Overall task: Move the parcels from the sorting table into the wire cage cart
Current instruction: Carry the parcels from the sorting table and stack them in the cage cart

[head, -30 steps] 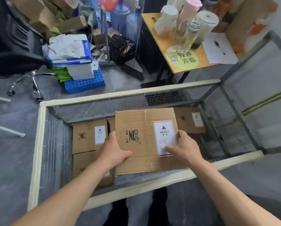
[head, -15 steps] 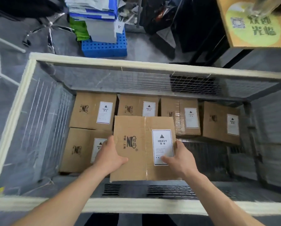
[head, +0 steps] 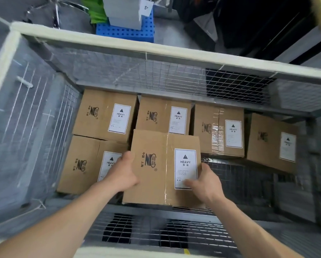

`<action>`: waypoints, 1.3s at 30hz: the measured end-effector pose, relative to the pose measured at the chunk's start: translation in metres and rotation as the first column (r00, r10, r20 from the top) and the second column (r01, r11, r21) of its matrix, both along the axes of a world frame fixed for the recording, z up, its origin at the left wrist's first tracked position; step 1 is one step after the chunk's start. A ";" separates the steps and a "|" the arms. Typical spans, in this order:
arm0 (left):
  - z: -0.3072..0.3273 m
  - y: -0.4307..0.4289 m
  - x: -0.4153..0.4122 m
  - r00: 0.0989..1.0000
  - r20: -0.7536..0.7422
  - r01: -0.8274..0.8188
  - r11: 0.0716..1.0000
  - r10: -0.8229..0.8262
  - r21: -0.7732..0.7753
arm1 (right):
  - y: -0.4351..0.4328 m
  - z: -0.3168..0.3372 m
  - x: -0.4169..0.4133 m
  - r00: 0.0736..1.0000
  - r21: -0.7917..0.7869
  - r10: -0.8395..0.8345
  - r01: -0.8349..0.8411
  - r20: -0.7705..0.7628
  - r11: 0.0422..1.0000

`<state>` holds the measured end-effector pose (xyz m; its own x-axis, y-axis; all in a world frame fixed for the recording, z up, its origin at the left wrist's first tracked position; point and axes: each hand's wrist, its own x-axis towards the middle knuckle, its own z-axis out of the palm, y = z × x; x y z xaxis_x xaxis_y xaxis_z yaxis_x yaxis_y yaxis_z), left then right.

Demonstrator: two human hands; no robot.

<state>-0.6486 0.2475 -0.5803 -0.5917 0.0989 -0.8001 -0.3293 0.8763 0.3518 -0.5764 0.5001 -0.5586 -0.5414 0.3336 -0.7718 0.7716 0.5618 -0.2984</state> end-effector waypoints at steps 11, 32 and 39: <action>-0.054 -0.003 0.013 0.999 0.014 0.044 0.995 -0.043 -0.088 | 0.005 -0.062 -0.002 0.998 0.018 0.004 -0.006 0.064 1.000; -0.076 0.007 0.012 0.984 0.117 0.146 0.981 -0.131 -0.127 | -0.013 -0.103 -0.002 0.974 -0.060 0.185 -0.178 0.134 0.982; 0.028 0.015 -0.005 0.893 -0.059 0.434 0.888 -0.446 -0.154 | -0.019 -0.011 -0.028 0.945 0.056 0.328 -0.328 0.005 0.943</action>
<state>-0.6534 0.2625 -0.5521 -0.5821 0.2621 -0.7697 0.1285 0.9644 0.2312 -0.6043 0.4810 -0.5695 -0.6316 0.1792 -0.7543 0.5406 0.7992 -0.2627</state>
